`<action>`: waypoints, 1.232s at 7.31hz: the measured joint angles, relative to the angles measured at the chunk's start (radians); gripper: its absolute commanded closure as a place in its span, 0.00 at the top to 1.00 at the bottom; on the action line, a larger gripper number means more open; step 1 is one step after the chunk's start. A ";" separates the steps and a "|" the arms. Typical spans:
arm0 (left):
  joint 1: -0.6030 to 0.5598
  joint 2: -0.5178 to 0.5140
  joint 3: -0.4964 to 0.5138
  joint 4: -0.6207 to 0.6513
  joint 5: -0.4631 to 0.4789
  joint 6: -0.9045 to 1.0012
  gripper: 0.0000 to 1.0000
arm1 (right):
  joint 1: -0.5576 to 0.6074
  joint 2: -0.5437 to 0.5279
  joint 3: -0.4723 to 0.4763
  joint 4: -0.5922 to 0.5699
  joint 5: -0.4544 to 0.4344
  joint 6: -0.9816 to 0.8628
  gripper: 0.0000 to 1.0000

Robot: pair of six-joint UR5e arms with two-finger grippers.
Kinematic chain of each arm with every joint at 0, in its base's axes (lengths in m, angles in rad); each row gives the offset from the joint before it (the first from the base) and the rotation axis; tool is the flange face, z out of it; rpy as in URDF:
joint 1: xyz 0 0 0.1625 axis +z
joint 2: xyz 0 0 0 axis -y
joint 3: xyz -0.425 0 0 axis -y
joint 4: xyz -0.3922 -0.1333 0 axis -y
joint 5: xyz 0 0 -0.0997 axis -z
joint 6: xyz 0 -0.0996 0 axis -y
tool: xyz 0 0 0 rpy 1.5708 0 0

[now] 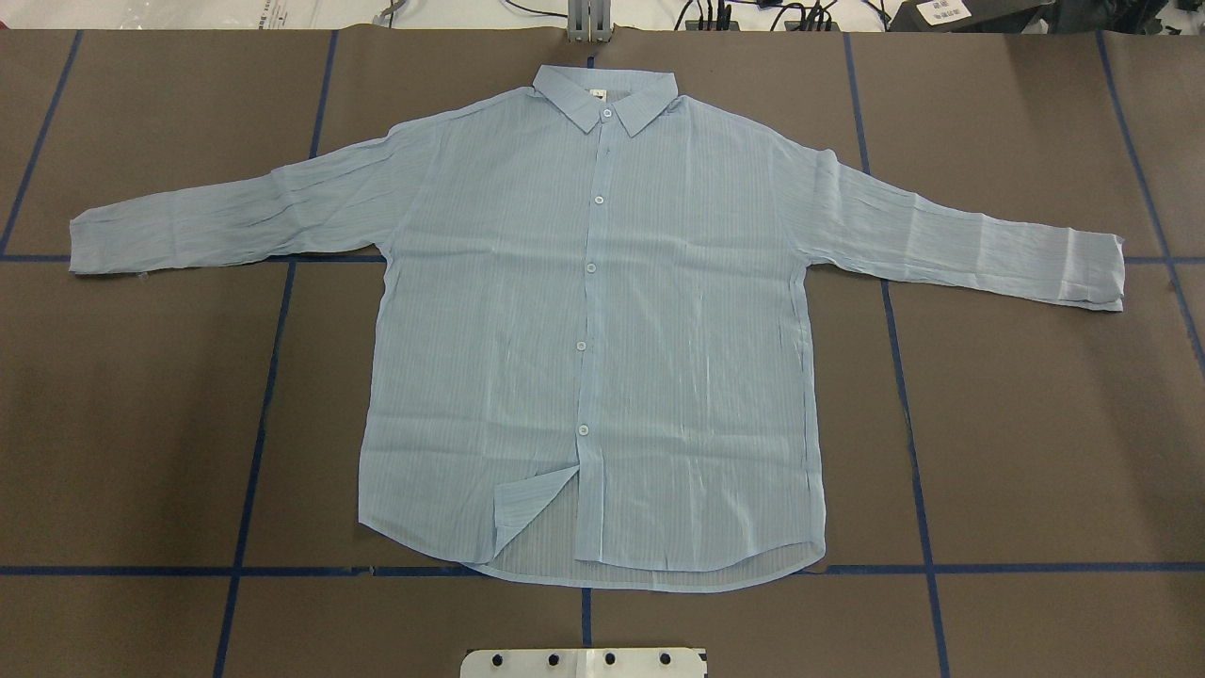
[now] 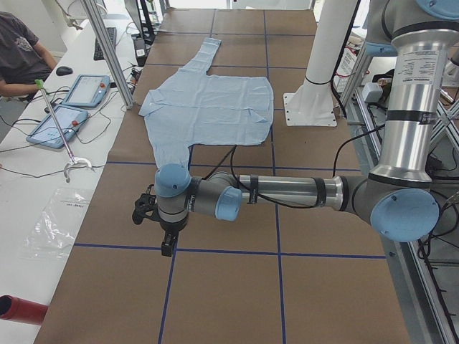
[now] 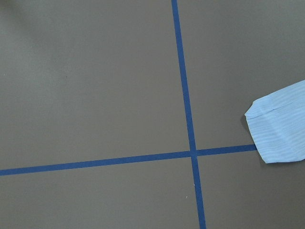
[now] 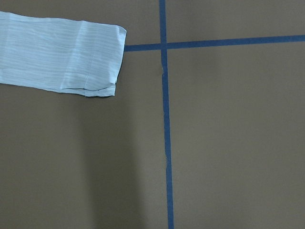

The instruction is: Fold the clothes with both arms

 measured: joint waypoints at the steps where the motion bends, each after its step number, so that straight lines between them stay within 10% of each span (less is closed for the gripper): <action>1: 0.000 0.000 0.000 0.000 -0.001 0.000 0.99 | 0.000 0.002 -0.001 0.004 -0.004 0.003 1.00; 4: 0.001 -0.002 -0.005 -0.008 -0.008 0.001 0.99 | -0.001 0.014 -0.016 0.030 -0.016 0.013 1.00; 9: 0.075 -0.015 0.063 -0.283 -0.032 -0.064 0.99 | -0.063 0.064 -0.212 0.426 0.109 0.118 1.00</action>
